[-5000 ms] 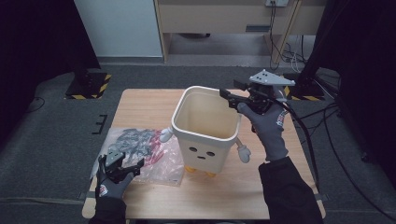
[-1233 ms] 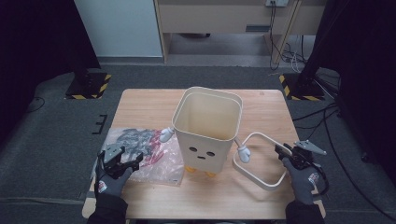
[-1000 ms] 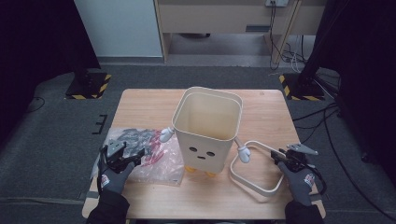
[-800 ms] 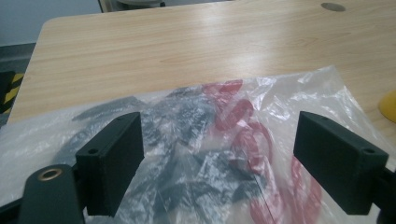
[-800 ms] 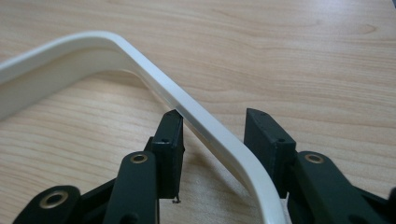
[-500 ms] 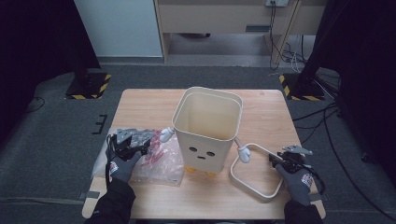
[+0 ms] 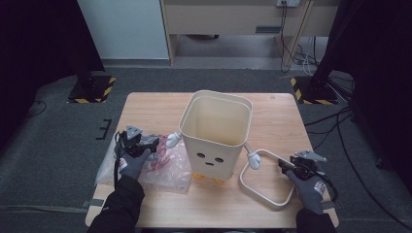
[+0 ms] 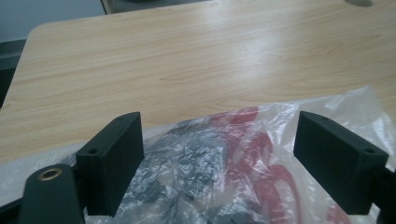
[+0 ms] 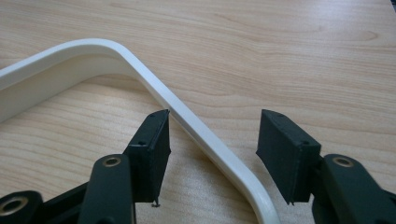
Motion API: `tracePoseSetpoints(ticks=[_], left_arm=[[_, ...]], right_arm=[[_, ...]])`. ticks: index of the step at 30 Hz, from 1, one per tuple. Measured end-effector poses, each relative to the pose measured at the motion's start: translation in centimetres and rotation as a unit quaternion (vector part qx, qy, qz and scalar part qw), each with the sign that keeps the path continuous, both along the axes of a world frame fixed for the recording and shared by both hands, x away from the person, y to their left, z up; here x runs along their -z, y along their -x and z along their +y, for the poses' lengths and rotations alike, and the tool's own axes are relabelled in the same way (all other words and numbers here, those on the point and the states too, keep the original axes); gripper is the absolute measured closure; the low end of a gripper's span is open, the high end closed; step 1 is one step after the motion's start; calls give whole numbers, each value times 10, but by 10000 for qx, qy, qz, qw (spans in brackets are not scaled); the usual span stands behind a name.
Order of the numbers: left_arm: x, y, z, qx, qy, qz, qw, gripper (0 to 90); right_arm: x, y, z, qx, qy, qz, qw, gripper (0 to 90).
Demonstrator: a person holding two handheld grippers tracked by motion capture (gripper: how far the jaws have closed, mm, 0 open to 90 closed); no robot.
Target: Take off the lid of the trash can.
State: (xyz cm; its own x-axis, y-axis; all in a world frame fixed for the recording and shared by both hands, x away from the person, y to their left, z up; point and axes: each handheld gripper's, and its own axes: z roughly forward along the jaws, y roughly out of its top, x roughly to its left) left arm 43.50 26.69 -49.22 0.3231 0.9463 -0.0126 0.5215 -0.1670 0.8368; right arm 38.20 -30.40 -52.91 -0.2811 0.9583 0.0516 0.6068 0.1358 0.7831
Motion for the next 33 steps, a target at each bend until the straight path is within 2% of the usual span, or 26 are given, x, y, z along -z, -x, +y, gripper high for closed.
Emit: tracePoseSetpoints(ticks=[4, 7, 10, 11, 12, 15, 16, 18, 25, 28, 31, 33], left_arm=[[9, -12, 4, -33, -72, 159, 9998, 152], [18, -19, 8, -110, -17, 256, 9996, 161], [27, -23, 11, -185, -80, 450, 9988, 166], [27, -23, 11, -185, -80, 450, 9988, 167], [32, -26, 12, -222, -143, 568, 9980, 169], [35, -28, 13, -274, -228, 592, 9976, 177], [39, -31, 14, -295, -311, 678, 9968, 183], [43, -32, 15, -317, -321, 792, 9958, 183], [43, -32, 14, -357, -326, 788, 9957, 205], [43, -31, 11, -328, -306, 719, 9964, 287], [42, -29, 7, -197, -301, 625, 9974, 466], [42, -28, 5, -148, -306, 601, 9976, 533]], right_arm=[[0, 0, 0, 6, -18, -32, 10000, 410], [0, -1, 1, 16, -23, -38, 10000, 405], [0, -1, 1, -11, -9, -41, 10000, 402], [0, -1, 1, -9, -21, -38, 10000, 400], [0, -1, 1, -16, -19, -46, 10000, 399], [-1, -1, 1, -7, -39, -52, 10000, 397], [0, -1, 0, -16, -7, -64, 10000, 397], [0, -2, 0, -12, -4, -62, 10000, 396], [0, -2, 2, -30, -30, -28, 10000, 396], [0, -2, 2, -86, 31, -43, 9999, 397], [0, -2, 3, -61, -18, -8, 10000, 398], [1, -2, 3, -70, -27, 4, 10000, 399]])
